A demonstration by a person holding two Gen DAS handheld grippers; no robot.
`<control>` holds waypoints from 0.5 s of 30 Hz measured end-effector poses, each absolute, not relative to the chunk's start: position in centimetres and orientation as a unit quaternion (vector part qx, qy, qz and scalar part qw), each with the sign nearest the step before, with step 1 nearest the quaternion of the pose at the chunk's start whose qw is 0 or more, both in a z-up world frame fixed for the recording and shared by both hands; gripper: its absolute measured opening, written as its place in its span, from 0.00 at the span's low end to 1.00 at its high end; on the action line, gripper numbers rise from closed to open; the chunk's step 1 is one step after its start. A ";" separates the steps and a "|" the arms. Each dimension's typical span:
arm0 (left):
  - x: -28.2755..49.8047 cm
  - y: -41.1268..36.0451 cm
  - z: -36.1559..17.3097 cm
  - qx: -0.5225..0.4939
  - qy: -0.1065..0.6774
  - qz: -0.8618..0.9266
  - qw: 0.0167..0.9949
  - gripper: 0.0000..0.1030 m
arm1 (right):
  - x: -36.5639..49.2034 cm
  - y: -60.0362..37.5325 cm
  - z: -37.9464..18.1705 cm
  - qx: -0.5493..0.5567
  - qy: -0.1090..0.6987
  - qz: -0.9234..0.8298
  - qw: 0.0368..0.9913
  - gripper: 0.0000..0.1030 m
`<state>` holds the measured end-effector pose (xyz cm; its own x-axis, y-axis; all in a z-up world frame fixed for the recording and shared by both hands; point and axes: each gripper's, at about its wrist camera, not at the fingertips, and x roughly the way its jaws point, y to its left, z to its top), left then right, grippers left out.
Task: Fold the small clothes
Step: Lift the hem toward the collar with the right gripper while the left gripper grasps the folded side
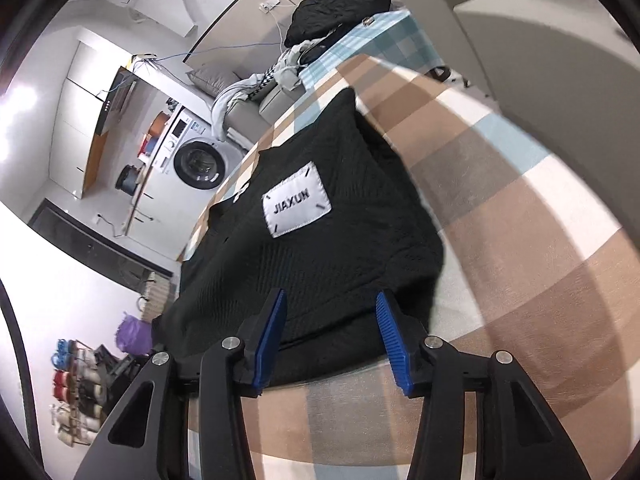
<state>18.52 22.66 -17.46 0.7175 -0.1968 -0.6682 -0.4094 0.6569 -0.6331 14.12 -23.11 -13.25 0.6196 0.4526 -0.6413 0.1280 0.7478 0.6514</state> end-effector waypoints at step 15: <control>19.3 21.1 -14.3 -0.346 0.340 0.052 0.873 0.31 | 14.8 -23.9 -12.0 0.305 0.389 0.087 0.865 0.51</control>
